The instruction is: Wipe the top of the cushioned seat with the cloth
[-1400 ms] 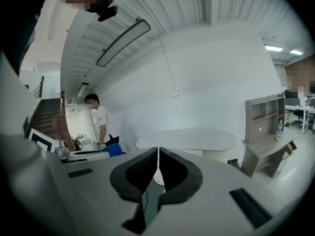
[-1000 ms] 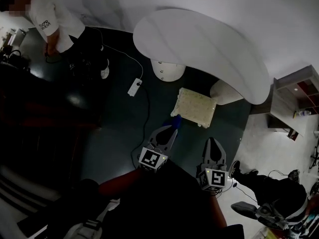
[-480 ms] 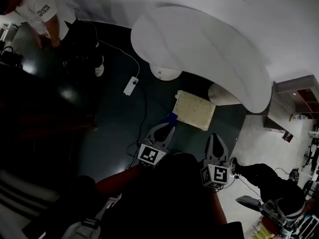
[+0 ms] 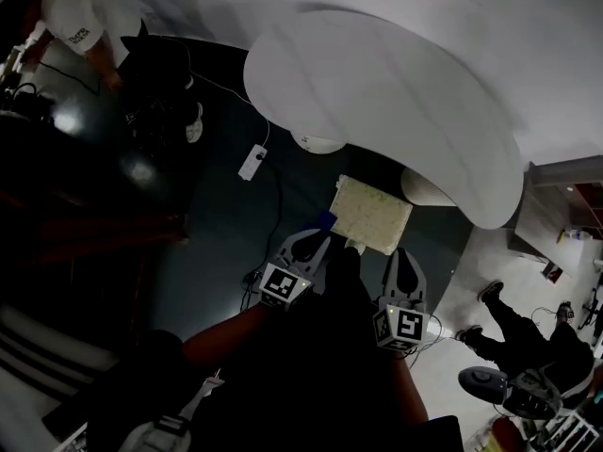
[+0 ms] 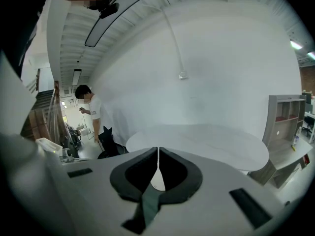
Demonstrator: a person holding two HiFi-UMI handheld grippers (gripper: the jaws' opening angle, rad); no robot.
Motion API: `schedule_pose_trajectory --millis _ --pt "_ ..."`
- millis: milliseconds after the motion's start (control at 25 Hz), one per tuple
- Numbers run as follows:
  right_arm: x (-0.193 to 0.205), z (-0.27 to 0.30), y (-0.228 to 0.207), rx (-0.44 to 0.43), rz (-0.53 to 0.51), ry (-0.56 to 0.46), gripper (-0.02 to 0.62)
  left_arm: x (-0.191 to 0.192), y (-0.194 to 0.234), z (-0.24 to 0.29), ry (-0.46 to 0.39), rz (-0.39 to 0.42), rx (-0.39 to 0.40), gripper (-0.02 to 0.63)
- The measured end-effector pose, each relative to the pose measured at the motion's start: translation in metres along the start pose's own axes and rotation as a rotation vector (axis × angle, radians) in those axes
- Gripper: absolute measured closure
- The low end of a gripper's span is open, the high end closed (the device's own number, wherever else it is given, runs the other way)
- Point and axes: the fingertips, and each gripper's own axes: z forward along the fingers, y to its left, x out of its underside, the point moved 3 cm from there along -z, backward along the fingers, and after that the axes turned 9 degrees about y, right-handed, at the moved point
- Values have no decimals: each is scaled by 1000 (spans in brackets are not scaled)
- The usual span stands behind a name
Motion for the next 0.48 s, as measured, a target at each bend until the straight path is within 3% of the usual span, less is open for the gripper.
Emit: schedule_pose_trajectory --millis 160,240,360,480 --pt "-5 29 -23 -30 -1 -21 557 2 -5 31 82 49 -10 555" --pt "1 48 -36 -24 22 -24 557 9 -2 48 141 36 -9 555" --pt "18 87 -45 -41 21 13 557 19 11 76 157 24 -54 555" --pt "35 120 -47 -106 -6 24 557 32 21 109 170 96 -114 555"
